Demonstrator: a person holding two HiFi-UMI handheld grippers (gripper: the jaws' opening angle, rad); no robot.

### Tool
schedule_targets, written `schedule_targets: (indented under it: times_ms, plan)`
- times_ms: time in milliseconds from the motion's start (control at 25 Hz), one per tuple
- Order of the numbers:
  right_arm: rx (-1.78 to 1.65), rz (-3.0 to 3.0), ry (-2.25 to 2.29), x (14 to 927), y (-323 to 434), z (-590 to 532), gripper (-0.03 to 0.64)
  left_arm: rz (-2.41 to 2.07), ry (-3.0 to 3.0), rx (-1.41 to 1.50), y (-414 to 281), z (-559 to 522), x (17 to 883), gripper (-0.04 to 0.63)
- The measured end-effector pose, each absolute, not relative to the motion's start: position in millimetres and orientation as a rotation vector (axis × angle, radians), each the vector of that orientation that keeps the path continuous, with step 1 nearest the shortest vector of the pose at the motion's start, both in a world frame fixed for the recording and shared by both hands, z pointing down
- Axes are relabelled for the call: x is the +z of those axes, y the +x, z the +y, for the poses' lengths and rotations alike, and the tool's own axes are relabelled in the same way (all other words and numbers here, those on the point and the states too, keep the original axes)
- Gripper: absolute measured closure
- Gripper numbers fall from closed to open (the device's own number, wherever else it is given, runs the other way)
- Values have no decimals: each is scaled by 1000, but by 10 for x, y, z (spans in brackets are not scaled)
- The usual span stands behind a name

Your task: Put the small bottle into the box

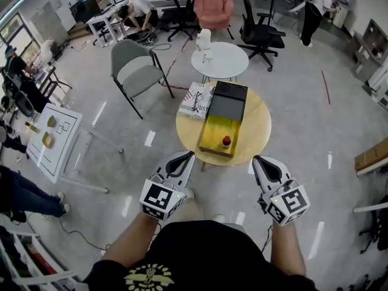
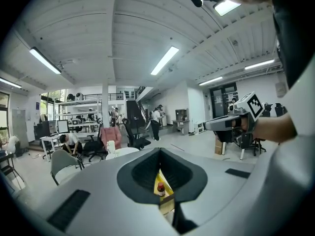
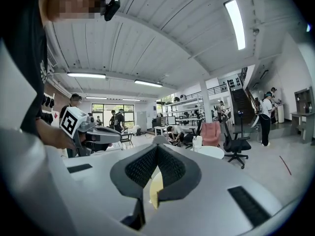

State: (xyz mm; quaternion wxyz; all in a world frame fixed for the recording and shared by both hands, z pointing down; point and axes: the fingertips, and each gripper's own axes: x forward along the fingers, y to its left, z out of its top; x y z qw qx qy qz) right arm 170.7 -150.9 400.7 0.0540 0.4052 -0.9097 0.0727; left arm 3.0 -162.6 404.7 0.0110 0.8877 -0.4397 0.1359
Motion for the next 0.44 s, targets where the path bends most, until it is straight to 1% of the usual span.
schedule_targets:
  times_ms: [160,440]
  plan:
    - [252,-2750,1281,4066,1668,-1606,603,-1335,2789,440,-30,-1707,4055,578]
    - [278,-2719,1343,4138,1580,-2185,603,-1308,2805,431,-190,-2269,4069,578]
